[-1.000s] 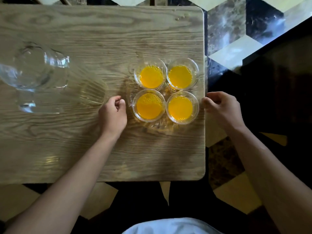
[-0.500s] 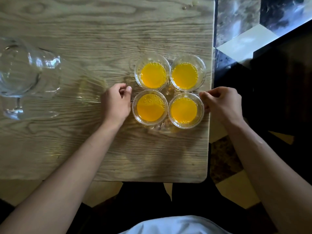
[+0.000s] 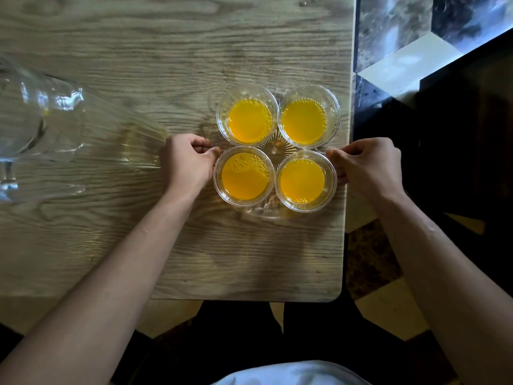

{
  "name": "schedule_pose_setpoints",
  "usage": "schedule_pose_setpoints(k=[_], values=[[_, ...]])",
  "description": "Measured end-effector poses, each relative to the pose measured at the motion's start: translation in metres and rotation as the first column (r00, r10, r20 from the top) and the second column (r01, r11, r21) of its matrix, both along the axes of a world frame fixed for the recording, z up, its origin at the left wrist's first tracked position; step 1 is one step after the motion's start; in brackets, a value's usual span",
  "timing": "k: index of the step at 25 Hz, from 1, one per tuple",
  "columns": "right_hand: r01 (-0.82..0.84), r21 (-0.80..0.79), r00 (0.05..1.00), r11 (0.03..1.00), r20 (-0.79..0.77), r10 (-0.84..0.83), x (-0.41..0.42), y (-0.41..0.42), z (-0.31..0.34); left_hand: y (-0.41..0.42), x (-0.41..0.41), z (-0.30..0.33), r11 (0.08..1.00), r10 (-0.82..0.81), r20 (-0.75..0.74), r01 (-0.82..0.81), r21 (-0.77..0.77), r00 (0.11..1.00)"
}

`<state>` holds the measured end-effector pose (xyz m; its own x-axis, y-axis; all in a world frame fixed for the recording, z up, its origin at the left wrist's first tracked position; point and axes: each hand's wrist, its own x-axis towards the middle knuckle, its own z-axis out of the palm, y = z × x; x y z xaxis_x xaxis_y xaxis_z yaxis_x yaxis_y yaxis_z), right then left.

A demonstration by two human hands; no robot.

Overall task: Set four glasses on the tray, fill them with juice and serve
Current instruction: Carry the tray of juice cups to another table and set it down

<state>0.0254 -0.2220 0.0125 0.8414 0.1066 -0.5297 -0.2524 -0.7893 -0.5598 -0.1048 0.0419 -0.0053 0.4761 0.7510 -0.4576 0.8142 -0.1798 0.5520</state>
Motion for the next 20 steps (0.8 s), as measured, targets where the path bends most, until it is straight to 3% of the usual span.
schedule_pose_setpoints(k=[8, 20], values=[[0.011, -0.014, 1.000, 1.000, -0.002, -0.011, -0.003, 0.007, 0.008, 0.003, 0.001, -0.002, 0.991, 0.063, 0.020, -0.060, -0.118, 0.998], [0.025, -0.012, 0.999, 1.000, 0.041, -0.024, -0.013, 0.003, 0.015, 0.000, -0.005, 0.010, 0.994, 0.022, 0.021, -0.020, -0.108, 1.000]])
